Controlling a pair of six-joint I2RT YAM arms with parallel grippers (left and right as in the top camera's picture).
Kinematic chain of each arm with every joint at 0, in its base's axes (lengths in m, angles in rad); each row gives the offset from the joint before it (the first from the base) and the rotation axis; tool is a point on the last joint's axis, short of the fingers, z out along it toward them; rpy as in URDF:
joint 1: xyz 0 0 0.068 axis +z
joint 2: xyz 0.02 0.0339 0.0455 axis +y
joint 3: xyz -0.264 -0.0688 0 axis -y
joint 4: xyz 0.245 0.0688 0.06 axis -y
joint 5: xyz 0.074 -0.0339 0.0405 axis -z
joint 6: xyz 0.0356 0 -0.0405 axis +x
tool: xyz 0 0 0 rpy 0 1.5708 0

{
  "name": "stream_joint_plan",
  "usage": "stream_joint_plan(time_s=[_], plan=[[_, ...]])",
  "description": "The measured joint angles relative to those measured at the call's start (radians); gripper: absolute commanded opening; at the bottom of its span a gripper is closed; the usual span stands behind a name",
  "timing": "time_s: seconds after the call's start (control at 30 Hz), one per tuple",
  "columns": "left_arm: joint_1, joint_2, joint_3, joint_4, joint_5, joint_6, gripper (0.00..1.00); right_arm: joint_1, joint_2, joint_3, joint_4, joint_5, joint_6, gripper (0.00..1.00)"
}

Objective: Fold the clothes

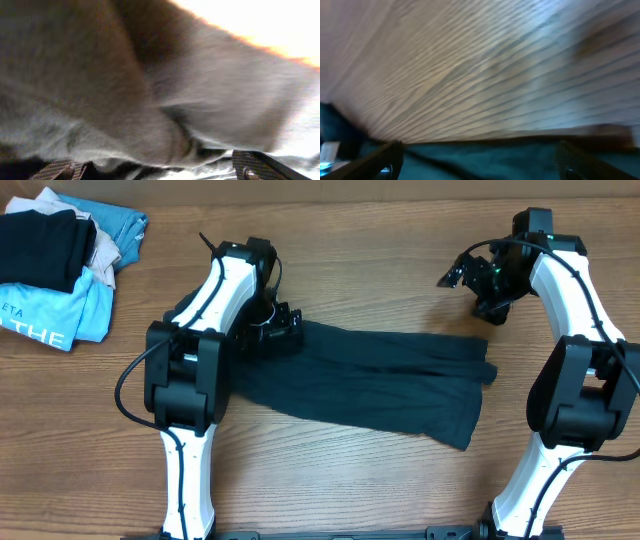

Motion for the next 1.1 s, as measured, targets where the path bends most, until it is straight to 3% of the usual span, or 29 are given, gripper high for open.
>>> stream_joint_plan(time_s=[0.1,0.2,0.33,0.43,0.6,0.67,0.77,0.8,0.83,1.03,1.1], plan=[[0.0,-0.034,-0.002,0.042,0.026,0.037,1.0,-0.013,0.0,0.005,-0.02,-0.123,0.01,0.98],[0.0,-0.17,-0.006,0.041,0.027,0.054,1.0,-0.107,0.0,0.059,-0.174,-0.162,0.057,1.0],[0.0,-0.306,-0.005,0.005,0.026,0.046,1.0,-0.201,-0.03,0.069,-0.403,0.067,0.16,1.0],[0.0,-0.303,-0.005,-0.016,0.026,0.045,1.0,-0.206,-0.047,0.067,-0.509,0.169,0.186,1.0],[0.0,-0.303,-0.005,-0.045,0.025,0.045,1.0,-0.206,-0.056,-0.079,-0.446,0.217,0.233,1.0],[0.0,-0.303,-0.005,-0.05,0.026,0.045,1.0,-0.206,-0.056,-0.13,-0.4,0.214,0.241,0.94],[0.0,-0.303,-0.005,-0.045,0.025,0.045,1.0,-0.2,-0.057,-0.206,-0.326,0.21,0.248,0.68],[0.0,-0.303,-0.005,-0.043,0.025,0.045,1.0,-0.196,-0.057,-0.225,-0.299,0.203,0.253,0.55],[0.0,-0.303,-0.005,-0.041,0.025,0.045,1.0,-0.193,-0.057,-0.234,-0.287,0.195,0.251,0.5],[0.0,-0.303,-0.005,-0.038,0.025,0.045,1.0,-0.121,-0.057,-0.258,-0.234,0.14,0.256,0.5],[0.0,-0.303,-0.005,-0.038,0.025,0.046,1.0,-0.104,-0.057,-0.258,-0.236,0.133,0.256,0.55]])
